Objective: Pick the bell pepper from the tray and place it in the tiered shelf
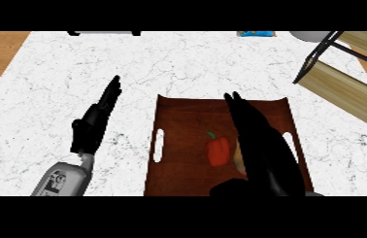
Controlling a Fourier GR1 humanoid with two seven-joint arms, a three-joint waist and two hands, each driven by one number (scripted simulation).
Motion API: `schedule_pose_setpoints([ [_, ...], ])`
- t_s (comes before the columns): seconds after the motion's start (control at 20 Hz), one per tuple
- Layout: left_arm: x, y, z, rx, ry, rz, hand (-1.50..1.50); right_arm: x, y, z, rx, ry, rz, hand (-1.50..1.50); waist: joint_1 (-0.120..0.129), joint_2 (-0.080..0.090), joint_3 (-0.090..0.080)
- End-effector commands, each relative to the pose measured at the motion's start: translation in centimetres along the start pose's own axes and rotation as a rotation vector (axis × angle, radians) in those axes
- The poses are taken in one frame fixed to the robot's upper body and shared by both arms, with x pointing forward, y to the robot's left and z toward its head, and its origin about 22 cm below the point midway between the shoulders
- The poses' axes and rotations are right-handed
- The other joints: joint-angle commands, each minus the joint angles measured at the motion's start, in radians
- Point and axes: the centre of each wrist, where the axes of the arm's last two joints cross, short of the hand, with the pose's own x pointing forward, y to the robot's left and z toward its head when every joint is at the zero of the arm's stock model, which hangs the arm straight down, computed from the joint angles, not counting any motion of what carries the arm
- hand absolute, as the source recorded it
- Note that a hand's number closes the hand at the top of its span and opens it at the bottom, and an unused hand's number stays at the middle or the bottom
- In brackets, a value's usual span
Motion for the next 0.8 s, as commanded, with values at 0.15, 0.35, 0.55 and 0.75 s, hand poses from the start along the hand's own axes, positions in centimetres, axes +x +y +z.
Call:
schedule_pose_setpoints([
  [0.15, -0.2, 0.8, 0.1, 0.0, 0.001, 0.002, 0.0, 1.9, 0.4, -0.5, -0.021, 0.186, 0.027, -1.5, -0.002, 0.002, 0.0],
  [0.35, -0.2, -0.4, -0.5, 0.002, -0.001, -0.004, 0.0, 1.7, 3.0, 0.2, 0.012, 0.196, 0.049, -1.5, -0.009, 0.001, 0.001],
  [0.55, -1.4, 1.2, 0.3, 0.012, 0.017, -0.016, 0.0, 1.5, 2.4, -0.1, 0.023, 0.201, 0.036, -1.5, -0.006, 0.002, 0.001],
  [0.75, -1.0, 0.2, 0.8, -0.012, 0.01, -0.004, 0.0, 1.9, 3.3, -1.4, 0.006, 0.226, 0.05, -1.5, -0.001, 0.002, 0.001],
])
